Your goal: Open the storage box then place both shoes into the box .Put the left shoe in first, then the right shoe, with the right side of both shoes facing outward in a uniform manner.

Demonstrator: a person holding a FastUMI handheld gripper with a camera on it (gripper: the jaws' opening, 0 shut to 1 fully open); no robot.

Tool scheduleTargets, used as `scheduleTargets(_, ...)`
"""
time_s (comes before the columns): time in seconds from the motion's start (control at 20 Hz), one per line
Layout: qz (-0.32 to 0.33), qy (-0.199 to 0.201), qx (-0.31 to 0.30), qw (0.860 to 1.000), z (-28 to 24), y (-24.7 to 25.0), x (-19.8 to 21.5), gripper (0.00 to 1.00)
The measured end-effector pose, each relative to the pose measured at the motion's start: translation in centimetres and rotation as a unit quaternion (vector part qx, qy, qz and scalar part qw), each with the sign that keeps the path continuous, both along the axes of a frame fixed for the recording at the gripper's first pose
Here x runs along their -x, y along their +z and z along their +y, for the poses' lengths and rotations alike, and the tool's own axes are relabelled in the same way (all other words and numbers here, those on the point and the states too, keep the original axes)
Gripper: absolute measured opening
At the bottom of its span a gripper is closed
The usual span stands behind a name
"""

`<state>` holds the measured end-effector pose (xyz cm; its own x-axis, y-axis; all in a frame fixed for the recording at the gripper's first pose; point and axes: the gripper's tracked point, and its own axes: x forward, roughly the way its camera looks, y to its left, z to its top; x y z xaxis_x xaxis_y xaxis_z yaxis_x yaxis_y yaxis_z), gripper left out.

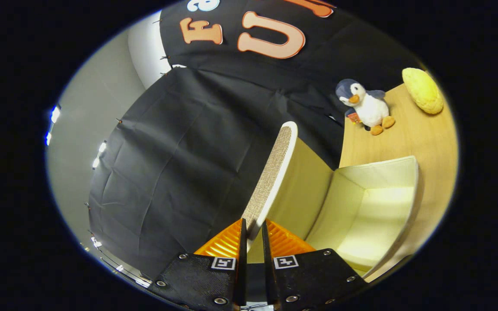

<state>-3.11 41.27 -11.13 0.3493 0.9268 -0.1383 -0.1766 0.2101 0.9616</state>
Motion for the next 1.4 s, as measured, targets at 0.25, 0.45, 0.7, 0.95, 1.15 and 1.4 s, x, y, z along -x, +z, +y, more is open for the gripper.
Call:
scheduleTargets(0.25, -0.034, 0.037, 0.036, 0.998, 5.9, 0.6, 0.2, 0.17)
scheduleTargets(0.45, -0.049, 0.05, 0.067, 0.995, 7.4, 0.0, 0.6, 0.19)
scheduleTargets(0.7, -0.079, 0.037, 0.14, 0.986, 4.3, -2.6, -0.2, 0.47)
scheduleTargets(0.95, -0.094, 0.02, 0.218, 0.971, -2.2, -6.4, -0.3, 0.82)
scheduleTargets(1.15, -0.107, -0.011, 0.305, 0.946, -9.7, -10.5, 0.1, 0.87)
scheduleTargets(1.4, -0.081, -0.047, 0.401, 0.911, -18.6, -15.9, 1.7, 0.88)
